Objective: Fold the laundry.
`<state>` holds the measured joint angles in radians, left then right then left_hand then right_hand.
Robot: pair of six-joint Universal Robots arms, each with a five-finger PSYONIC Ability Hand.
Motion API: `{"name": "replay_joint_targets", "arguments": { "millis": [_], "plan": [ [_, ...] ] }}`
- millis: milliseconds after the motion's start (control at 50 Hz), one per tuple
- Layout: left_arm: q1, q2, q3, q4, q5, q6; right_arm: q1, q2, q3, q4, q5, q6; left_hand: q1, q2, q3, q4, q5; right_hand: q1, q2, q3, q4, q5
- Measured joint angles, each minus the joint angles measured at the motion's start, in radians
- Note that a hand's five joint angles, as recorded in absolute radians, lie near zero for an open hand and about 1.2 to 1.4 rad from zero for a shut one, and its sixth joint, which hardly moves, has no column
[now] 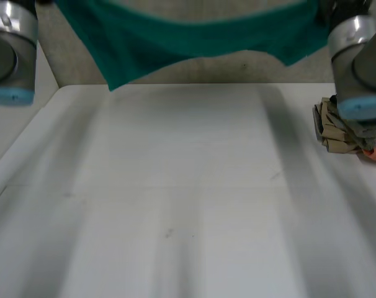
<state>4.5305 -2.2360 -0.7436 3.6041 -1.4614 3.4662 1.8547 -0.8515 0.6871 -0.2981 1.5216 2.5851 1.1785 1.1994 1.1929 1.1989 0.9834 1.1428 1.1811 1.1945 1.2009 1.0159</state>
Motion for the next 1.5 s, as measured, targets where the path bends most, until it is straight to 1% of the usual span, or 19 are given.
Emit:
{"name": "replay_joint_targets", "arguments": {
  "millis": [60, 160, 200, 300, 380, 480, 500, 580, 620, 700, 740, 780, 880, 940, 1080, 1200, 1280, 1360, 1500],
  "plan": [
    [0.024, 0.013, -0.155, 0.0, 0.037, 0.021, -0.002, 0.019, 0.097, 0.037, -0.013, -0.002, 0.0, 0.0, 0.0, 0.0, 0.0, 0.0, 0.0, 0.0, 0.0, 0.0],
    [0.051, 0.017, -0.32, -0.034, 0.081, 0.066, -0.011, 0.057, 0.206, 0.082, -0.039, -0.007, 0.0, 0.0, 0.0, 0.0, 0.0, 0.0, 0.0, 0.0, 0.0, 0.0],
    [0.063, 0.023, -0.402, -0.069, 0.104, 0.102, -0.017, 0.081, 0.244, 0.118, -0.058, -0.016, 0.0, 0.0, 0.0, 0.0, 0.0, 0.0, 0.0, 0.0, 0.0, 0.0],
    [0.081, 0.053, -0.521, -0.16, 0.129, 0.181, -0.026, 0.115, 0.276, 0.217, -0.084, -0.05, 0.0, 0.0, 0.0, 0.0, 0.0, 0.0, 0.0, 0.0, 0.0, 0.0],
    [0.104, 0.127, -0.619, -0.325, 0.126, 0.282, -0.033, 0.105, 0.283, 0.371, -0.092, -0.097, 0.0, 0.0, 0.0, 0.0, 0.0, 0.0, 0.0, 0.0, 0.0, 0.0],
    [0.137, 0.224, -0.7, -0.525, 0.116, 0.378, -0.044, 0.049, 0.295, 0.566, -0.087, -0.157, 0.0, 0.0, 0.0, 0.0, 0.0, 0.0, 0.0, 0.0, 0.001, 0.0],
    [0.156, 0.273, -0.736, -0.62, 0.114, 0.425, -0.051, 0.015, 0.305, 0.663, -0.085, -0.198, 0.0, 0.0, 0.0, 0.0, 0.0, 0.0, 0.0, 0.0, 0.001, 0.0],
    [0.195, 0.355, -0.798, -0.789, 0.115, 0.524, -0.07, -0.041, 0.331, 0.827, -0.082, -0.297, 0.0, 0.0, 0.0, 0.0, 0.0, 0.0, 0.0, 0.0, 0.001, 0.001],
    [0.223, 0.41, -0.839, -0.917, 0.121, 0.618, -0.096, -0.089, 0.365, 0.979, -0.081, -0.428, 0.0, 0.0, 0.0, 0.0, 0.0, 0.0, 0.0, 0.0, 0.001, 0.001],
    [0.241, 0.451, -0.859, -1.021, 0.134, 0.724, -0.12, -0.113, 0.398, 1.071, -0.084, -0.564, 0.0, 0.0, 0.0, 0.0, 0.0, 0.0, 0.0, 0.0, 0.001, 0.002],
    [0.238, 0.449, -0.85, -1.028, 0.137, 0.746, -0.126, -0.107, 0.405, 1.067, -0.084, -0.591, 0.0, 0.0, 0.0, 0.0, 0.0, 0.0, 0.0, 0.0, 0.001, 0.003],
    [0.221, 0.424, -0.821, -1.005, 0.133, 0.739, -0.129, -0.091, 0.408, 1.03, -0.078, -0.597, 0.0, 0.0, 0.0, 0.0, 0.0, 0.0, 0.0, 0.0, 0.001, 0.005],
    [0.155, 0.313, -0.714, -0.921, 0.083, 0.652, -0.129, -0.045, 0.398, 0.899, -0.057, -0.552, 0.0, 0.0, 0.0, 0.0, 0.0, 0.0, 0.0, 0.0, 0.001, 0.01],
    [0.124, 0.258, -0.658, -0.897, 0.051, 0.609, -0.125, -0.027, 0.388, 0.838, -0.055, -0.522, 0.0, 0.0, 0.0, 0.0, 0.0, 0.0, 0.0, 0.0, 0.001, 0.014],
    [0.025, 0.06, -0.417, -0.87, -0.081, 0.495, -0.096, 0.06, 0.295, 0.591, -0.095, -0.398, 0.0, 0.0, 0.0, 0.0, 0.0, 0.0, 0.0, 0.0, 0.001, 0.019],
    [-0.019, -0.037, -0.282, -0.9, -0.205, 0.451, -0.066, 0.159, 0.2, 0.353, -0.141, -0.314, 0.0, 0.0, 0.0, 0.0, 0.0, 0.0, 0.0, 0.0, 0.001, 0.019],
    [-0.032, -0.064, -0.246, -0.912, -0.25, 0.439, -0.046, 0.227, 0.137, 0.249, -0.156, -0.292, 0.0, 0.0, 0.0, 0.0, 0.0, 0.0, 0.0, 0.0, 0.001, 0.019],
    [-0.038, -0.083, -0.217, -0.89, -0.271, 0.437, -0.031, 0.303, 0.049, 0.208, -0.146, -0.289, 0.0, 0.0, 0.0, 0.0, 0.0, 0.0, 0.0, 0.0, 0.001, 0.019],
    [-0.042, -0.121, -0.148, -0.832, -0.306, 0.436, -0.02, 0.416, -0.107, 0.237, -0.104, -0.295, 0.0, 0.0, 0.0, 0.0, 0.0, 0.0, 0.0, 0.0, 0.001, 0.019]
  ]
}}
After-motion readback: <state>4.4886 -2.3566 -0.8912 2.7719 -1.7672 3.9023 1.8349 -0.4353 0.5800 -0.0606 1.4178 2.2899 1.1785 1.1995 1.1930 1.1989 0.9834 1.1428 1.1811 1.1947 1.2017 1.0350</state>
